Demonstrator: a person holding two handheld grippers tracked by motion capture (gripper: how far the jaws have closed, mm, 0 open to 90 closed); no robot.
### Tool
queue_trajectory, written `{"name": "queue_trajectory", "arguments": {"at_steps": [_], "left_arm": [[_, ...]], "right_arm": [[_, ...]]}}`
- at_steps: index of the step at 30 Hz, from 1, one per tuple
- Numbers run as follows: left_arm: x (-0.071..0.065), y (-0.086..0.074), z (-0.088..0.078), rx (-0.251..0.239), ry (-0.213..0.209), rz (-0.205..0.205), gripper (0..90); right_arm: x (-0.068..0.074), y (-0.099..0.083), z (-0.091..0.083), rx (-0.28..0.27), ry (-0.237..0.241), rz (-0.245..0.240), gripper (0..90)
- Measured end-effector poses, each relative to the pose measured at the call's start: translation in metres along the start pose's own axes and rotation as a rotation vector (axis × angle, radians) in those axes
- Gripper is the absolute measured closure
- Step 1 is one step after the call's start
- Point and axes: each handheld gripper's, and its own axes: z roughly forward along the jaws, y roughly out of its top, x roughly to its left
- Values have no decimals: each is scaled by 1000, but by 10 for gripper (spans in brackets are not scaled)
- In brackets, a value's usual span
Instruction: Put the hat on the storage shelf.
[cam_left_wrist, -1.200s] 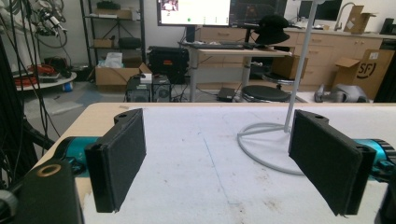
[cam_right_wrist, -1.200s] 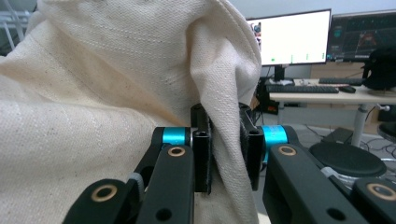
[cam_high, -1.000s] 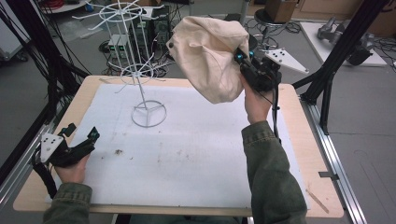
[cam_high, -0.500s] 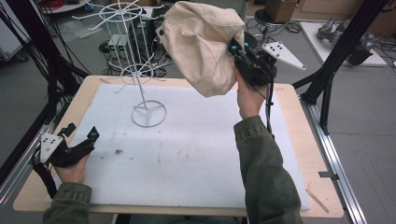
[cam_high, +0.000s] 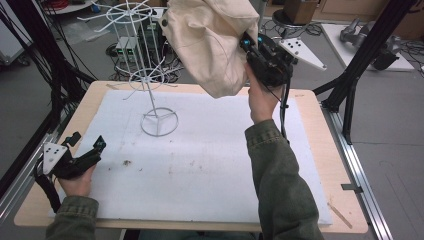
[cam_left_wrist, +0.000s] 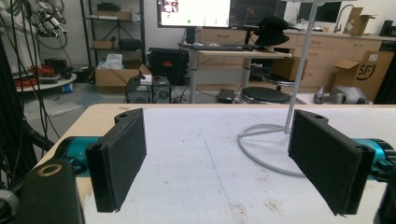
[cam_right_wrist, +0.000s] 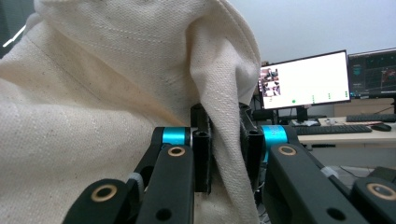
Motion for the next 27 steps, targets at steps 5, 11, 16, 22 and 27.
{"name": "queue_trajectory", "arguments": {"at_steps": [5, 11, 16, 22, 27], "left_arm": [[0, 0, 0, -2, -2, -3, 196], [0, 0, 0, -2, -5, -7, 196], [0, 0, 1, -6, -7, -10, 197], [0, 0, 1, -8, -9, -13, 197], [0, -1, 1, -5, -9, -10, 197]], "right_arm": [[7, 1, 8, -13, 12, 3, 799], [15, 3, 16, -36, 22, 14, 799], [20, 5, 28, -48, 13, 29, 798], [29, 2, 46, -51, 4, 31, 798], [32, -6, 56, -46, 5, 61, 799]]}}
